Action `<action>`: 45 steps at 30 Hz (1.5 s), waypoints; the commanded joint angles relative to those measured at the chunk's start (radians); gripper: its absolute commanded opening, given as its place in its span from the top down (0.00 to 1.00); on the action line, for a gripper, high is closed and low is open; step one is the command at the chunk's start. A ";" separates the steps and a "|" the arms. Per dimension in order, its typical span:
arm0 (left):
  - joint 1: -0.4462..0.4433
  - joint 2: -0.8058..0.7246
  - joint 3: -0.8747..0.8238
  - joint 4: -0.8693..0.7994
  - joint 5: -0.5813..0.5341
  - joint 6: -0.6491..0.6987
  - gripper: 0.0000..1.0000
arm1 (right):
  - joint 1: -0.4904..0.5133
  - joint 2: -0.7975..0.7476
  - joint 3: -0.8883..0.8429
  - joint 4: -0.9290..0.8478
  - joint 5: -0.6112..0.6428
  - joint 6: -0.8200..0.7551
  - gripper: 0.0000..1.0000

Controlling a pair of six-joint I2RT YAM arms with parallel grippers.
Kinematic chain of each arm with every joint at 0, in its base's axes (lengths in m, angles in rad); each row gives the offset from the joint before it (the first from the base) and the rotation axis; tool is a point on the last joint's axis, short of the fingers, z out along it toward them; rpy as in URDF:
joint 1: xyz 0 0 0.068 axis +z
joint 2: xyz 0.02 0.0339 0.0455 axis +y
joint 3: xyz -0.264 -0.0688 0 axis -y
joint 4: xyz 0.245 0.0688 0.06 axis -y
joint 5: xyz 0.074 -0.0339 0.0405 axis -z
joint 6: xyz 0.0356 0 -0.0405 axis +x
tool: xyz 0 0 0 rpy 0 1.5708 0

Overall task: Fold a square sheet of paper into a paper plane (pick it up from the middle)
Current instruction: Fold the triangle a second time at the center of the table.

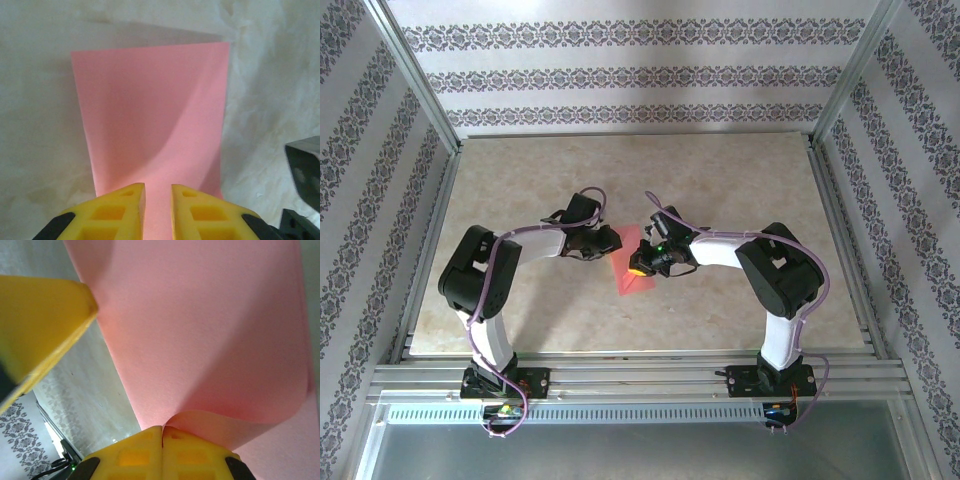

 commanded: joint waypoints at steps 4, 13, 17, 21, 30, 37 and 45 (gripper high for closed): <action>0.008 0.034 0.015 -0.058 -0.013 0.031 0.79 | 0.014 0.021 0.034 0.039 -0.031 -0.001 0.98; 0.006 0.035 0.007 -0.056 -0.012 0.030 0.79 | 0.017 0.053 0.059 0.046 -0.034 -0.001 0.98; 0.007 0.037 0.008 -0.055 -0.008 0.029 0.80 | 0.021 0.068 0.068 0.045 -0.042 -0.004 0.98; 0.007 0.036 0.007 -0.054 -0.007 0.029 0.80 | 0.023 0.077 0.071 0.044 -0.045 -0.006 0.97; 0.007 0.034 0.000 -0.050 -0.003 0.028 0.79 | 0.027 0.093 0.083 0.040 -0.054 -0.016 0.97; 0.008 0.035 -0.002 -0.048 -0.002 0.025 0.80 | 0.026 0.100 0.086 0.038 -0.049 -0.016 0.97; 0.007 0.033 -0.006 -0.046 -0.002 0.025 0.80 | 0.027 0.113 0.092 0.040 -0.048 -0.017 0.97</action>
